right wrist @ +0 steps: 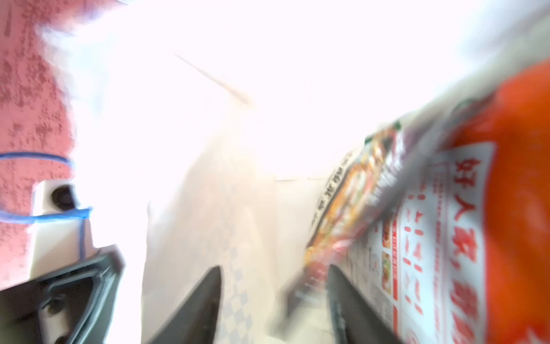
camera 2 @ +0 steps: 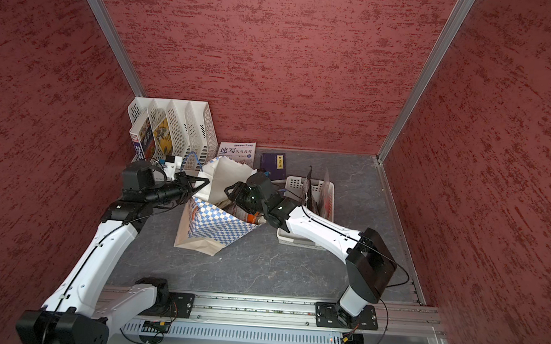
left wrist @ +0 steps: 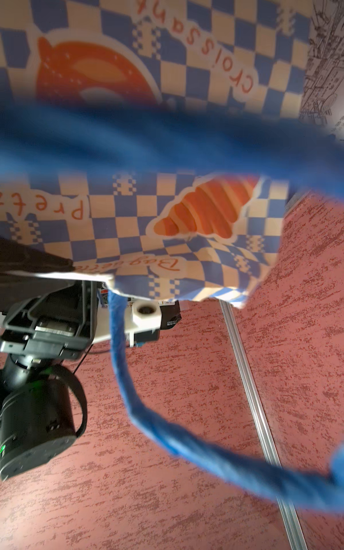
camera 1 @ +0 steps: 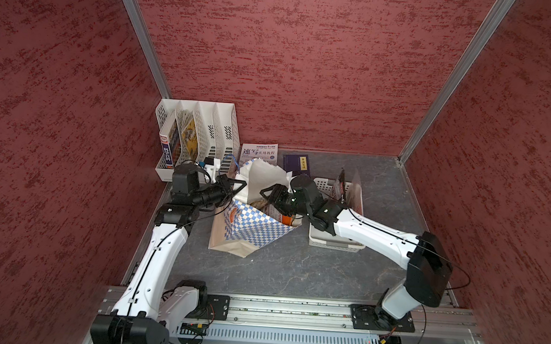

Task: Place the condiment packets inside the bag
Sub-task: Place the condiment packet in the paper bag, then adjust the paper bag at the center of the board.

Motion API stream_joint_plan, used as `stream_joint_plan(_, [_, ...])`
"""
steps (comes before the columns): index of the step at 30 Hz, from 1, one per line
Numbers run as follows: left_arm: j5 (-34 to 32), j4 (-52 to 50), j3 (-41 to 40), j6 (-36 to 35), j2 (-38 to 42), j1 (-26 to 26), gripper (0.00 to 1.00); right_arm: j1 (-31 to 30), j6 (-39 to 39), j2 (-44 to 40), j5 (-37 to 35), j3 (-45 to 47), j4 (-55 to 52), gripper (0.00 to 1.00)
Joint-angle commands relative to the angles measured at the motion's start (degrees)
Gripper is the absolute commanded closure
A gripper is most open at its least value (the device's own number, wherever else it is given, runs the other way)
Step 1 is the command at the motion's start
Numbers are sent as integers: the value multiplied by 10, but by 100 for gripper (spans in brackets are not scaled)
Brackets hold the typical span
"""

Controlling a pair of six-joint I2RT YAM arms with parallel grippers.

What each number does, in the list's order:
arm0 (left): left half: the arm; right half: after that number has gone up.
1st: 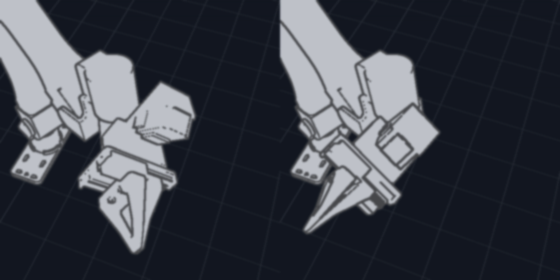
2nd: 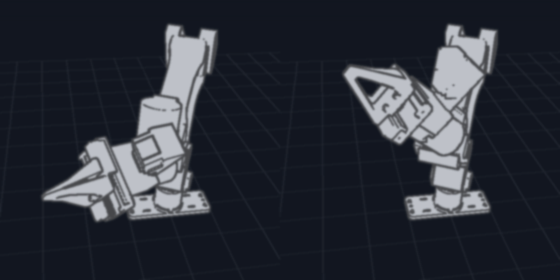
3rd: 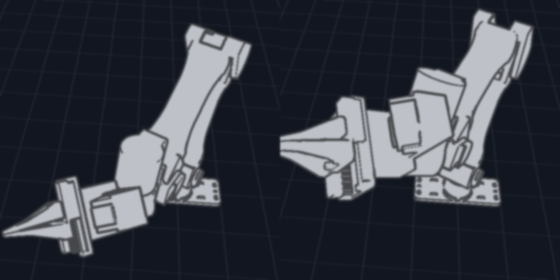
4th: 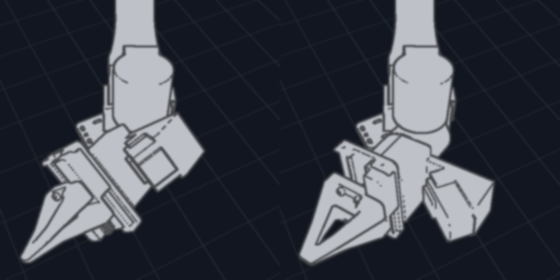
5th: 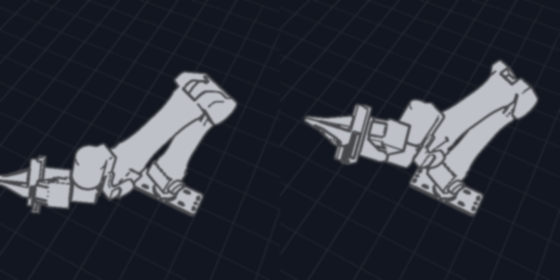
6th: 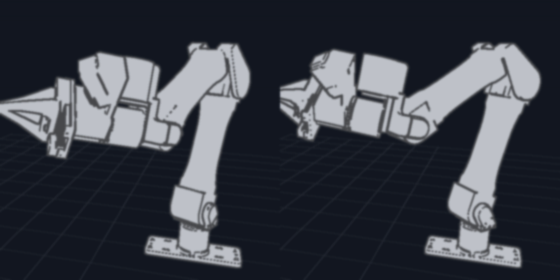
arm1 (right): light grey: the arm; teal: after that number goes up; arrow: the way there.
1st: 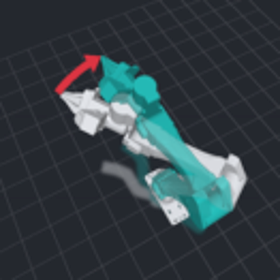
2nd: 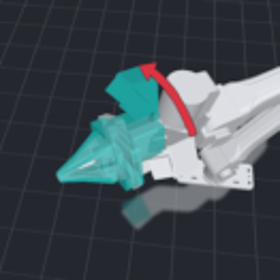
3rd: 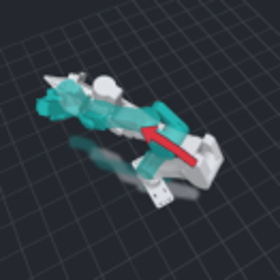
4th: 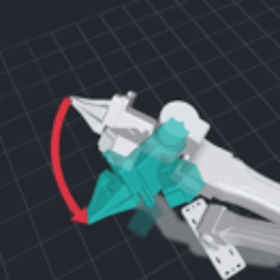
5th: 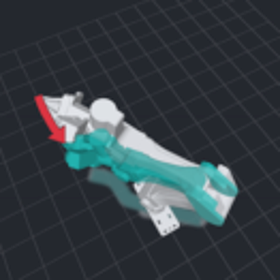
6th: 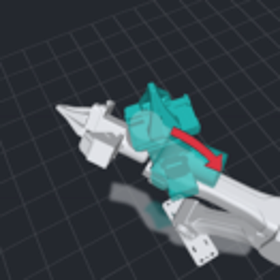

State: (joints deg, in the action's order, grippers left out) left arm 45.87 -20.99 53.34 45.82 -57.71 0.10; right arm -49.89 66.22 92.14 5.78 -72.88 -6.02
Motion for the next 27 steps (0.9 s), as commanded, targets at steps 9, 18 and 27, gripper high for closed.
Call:
stream_joint_plan(9, [13,40,4,-11,3,-4,100,43,-159,-148,-126,-3,-208,18])
stream_joint_plan(18, [12,35,6,-15,3,-4,100,54,-243,-187,-63,-4,-344,21])
stream_joint_plan(27, [10,30,8,-19,6,-4,100,69,-208,-187,-39,73,-305,32])
